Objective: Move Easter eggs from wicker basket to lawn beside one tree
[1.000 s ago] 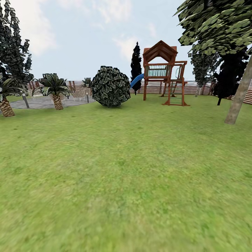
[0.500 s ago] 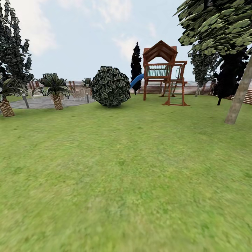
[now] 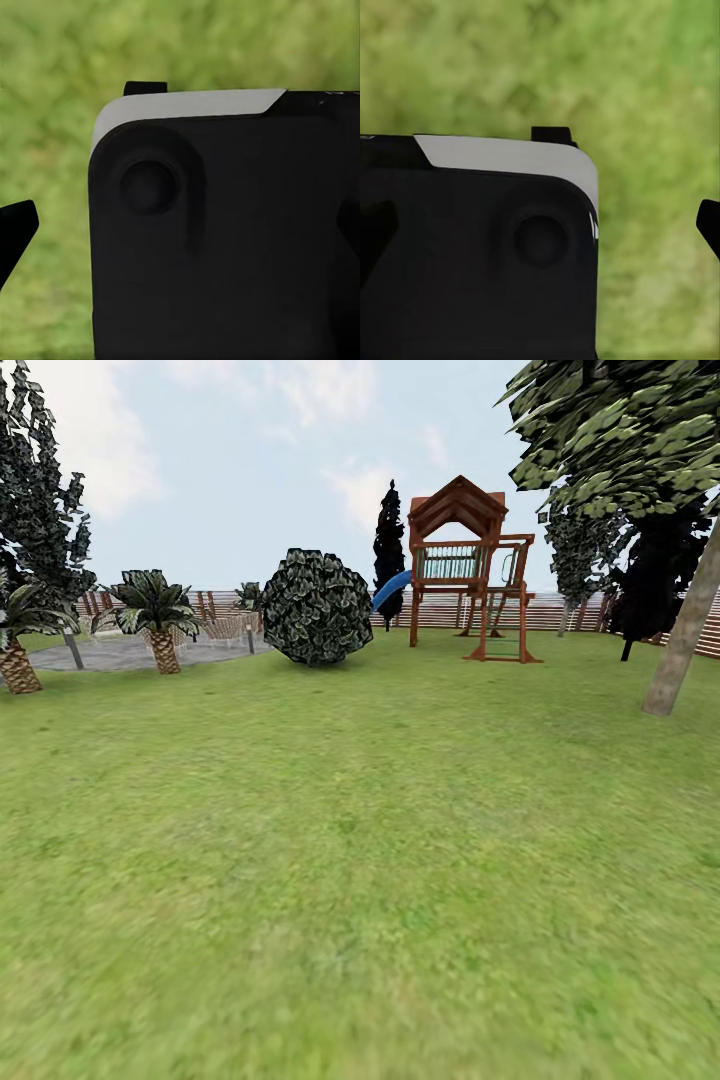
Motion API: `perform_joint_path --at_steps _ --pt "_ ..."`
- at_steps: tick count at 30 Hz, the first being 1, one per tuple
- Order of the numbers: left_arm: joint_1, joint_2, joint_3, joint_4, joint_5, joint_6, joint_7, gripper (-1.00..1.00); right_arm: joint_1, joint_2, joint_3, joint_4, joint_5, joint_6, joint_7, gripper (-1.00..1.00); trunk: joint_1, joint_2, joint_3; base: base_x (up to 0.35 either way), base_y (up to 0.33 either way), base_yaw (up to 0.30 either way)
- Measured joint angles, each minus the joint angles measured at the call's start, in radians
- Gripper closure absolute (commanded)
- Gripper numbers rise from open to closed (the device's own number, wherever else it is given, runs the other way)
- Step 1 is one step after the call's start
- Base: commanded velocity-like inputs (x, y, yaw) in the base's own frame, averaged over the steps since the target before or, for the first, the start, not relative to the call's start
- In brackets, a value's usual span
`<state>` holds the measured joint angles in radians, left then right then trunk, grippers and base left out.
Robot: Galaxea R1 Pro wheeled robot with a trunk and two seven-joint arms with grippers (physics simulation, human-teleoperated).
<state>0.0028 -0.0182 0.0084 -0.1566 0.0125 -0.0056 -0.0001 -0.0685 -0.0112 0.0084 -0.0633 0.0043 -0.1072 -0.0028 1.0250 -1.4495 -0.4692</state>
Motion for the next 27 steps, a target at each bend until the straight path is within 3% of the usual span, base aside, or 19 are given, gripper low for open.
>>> perform_joint_path --at_steps 13,27 --pt "0.0 -0.001 -0.001 -0.001 0.0 0.0 0.0 -1.0 0.0 -0.001 0.01 -0.004 0.001 -0.001 0.007 -1.0 0.0 0.0 0.0 0.0 0.0 0.004" --pt "0.0 -0.005 -0.001 0.0 0.0 0.0 0.0 -1.0 0.0 0.005 0.011 0.004 0.001 0.0 0.0 -1.0 0.0 0.0 -0.006 0.0 0.0 0.285"
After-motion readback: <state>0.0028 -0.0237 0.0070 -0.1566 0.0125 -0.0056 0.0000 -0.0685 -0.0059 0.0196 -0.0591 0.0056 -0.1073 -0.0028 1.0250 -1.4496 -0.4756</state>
